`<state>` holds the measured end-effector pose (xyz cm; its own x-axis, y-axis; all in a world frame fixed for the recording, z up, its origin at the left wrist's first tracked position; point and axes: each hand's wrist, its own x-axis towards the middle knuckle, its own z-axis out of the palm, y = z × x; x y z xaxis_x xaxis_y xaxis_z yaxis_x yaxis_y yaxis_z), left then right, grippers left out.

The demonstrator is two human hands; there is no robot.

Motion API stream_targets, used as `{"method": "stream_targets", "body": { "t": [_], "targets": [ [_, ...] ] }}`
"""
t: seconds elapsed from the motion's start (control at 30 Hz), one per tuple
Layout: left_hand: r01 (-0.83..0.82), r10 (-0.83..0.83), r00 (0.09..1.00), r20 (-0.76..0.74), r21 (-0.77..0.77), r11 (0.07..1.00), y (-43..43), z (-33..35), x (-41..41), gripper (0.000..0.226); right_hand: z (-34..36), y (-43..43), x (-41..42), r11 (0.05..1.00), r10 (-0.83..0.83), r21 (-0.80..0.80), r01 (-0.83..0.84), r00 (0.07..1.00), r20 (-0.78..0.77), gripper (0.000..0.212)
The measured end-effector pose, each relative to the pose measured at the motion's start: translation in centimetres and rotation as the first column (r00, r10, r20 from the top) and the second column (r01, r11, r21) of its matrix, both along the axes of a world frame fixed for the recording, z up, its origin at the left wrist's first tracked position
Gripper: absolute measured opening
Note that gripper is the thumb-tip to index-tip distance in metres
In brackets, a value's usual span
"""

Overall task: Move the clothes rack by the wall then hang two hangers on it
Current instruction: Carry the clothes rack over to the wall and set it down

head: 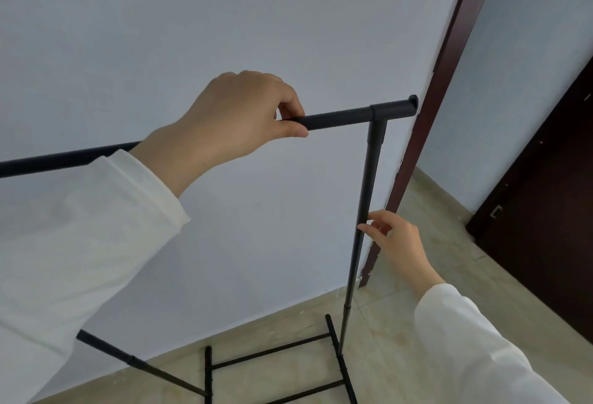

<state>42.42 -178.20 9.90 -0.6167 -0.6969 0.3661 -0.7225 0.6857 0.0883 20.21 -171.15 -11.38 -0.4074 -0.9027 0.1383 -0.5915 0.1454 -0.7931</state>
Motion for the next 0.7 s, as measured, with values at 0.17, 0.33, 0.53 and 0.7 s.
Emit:
{"method": "stream_targets", "body": {
  "t": [0.17, 0.33, 0.53, 0.7],
  "targets": [
    [-0.043, 0.043, 0.999, -0.02, 0.006, 0.999, -1.3, -0.3, -1.3, 0.022, -0.2, -1.9, -0.7, 1.0, -0.017, -0.002, 0.017, 0.999, 0.032, 0.023],
    [-0.061, 0.061, 0.998, -0.016, -0.011, 0.998, -2.3, -0.5, -3.1, 0.025, -0.3, -3.6, -1.6, 0.998, -0.043, 0.04, 0.041, 0.998, 0.041, 0.024],
    [-0.069, 0.069, 0.998, -0.011, -0.047, 0.996, -3.3, -0.7, -4.3, 0.024, -0.3, -4.9, -2.2, 0.998, -0.059, 0.034, 0.059, 0.998, 0.005, 0.031],
    [-0.096, 0.098, 0.994, -0.043, 0.033, 0.995, -4.2, -0.8, -4.7, 0.023, -0.6, -5.8, -2.6, 0.997, -0.057, 0.052, 0.057, 0.998, 0.005, 0.029]
  ]
}}
